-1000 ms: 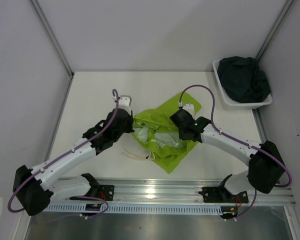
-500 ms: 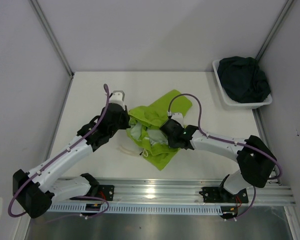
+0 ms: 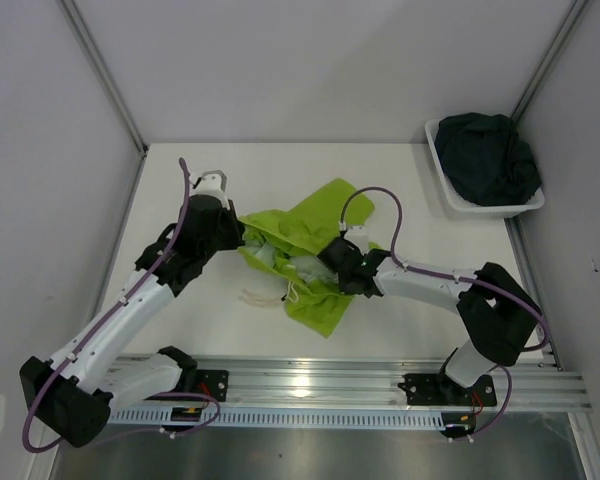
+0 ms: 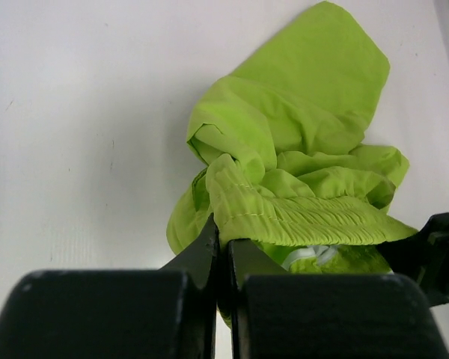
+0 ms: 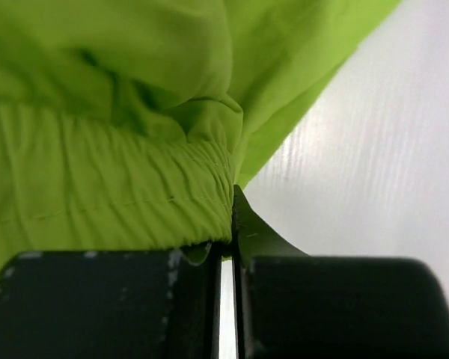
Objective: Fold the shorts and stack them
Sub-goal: Flatten the shorts out
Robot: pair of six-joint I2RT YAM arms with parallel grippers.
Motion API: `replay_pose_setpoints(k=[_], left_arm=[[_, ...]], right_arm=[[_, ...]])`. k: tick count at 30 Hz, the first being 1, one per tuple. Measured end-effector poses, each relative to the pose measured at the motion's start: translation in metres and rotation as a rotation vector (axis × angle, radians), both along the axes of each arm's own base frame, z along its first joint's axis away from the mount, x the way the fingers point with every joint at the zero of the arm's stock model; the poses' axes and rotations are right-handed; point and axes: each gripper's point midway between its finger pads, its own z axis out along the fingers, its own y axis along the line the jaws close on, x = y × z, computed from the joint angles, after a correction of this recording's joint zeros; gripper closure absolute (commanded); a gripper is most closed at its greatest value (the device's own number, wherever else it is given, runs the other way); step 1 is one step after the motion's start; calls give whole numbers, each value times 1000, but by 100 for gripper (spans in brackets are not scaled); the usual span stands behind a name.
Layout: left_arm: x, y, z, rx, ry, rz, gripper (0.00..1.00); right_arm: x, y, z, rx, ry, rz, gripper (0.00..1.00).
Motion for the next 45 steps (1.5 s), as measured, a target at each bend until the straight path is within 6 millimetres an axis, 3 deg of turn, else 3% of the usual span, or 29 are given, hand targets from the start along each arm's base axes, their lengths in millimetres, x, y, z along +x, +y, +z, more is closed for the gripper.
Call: replay_pose_setpoints(k=[5, 8, 11, 14, 16, 18, 20, 24, 27, 30, 34, 37, 40, 42, 45], left_arm=[[-2, 2, 23, -24, -10, -12, 100], [-1, 6, 58, -42, -49, -5, 100], [7, 12, 114, -70, -130, 20, 100], [10, 17, 186, -112, -250, 30, 100], [0, 22, 242, -155, -361, 28, 100], [-17, 29, 281, -192, -445, 24, 100], [-35, 36, 303, -221, -499, 15, 100], [-88, 47, 329, -281, -589, -46, 100], [-122, 53, 341, -315, -644, -98, 100], [-153, 62, 351, -337, -690, -128, 100], [-164, 65, 363, -343, -711, -137, 100], [-144, 57, 358, -327, -670, -133, 100], [-103, 42, 332, -286, -574, -108, 100], [-67, 32, 298, -238, -473, -75, 100], [-16, 20, 231, -161, -308, -34, 100]], right_arm=[[17, -17, 33, 24, -52, -50, 100], [36, -18, 87, 46, -128, -51, 100], [60, -13, 168, 95, -246, -39, 100], [72, -10, 262, 183, -403, -16, 100], [62, -17, 320, 250, -495, 9, 100], [43, -23, 374, 334, -581, 48, 100], [13, -27, 419, 433, -635, 113, 100], [-45, -31, 469, 606, -653, 271, 100], [-80, -28, 478, 693, -608, 391, 100], [-101, -25, 476, 740, -553, 469, 100], [-109, -24, 478, 758, -529, 492, 100], [-97, -25, 476, 724, -542, 445, 100], [-63, -28, 455, 621, -533, 340, 100], [-31, -35, 434, 559, -512, 258, 100], [31, -52, 376, 477, -412, 116, 100]])
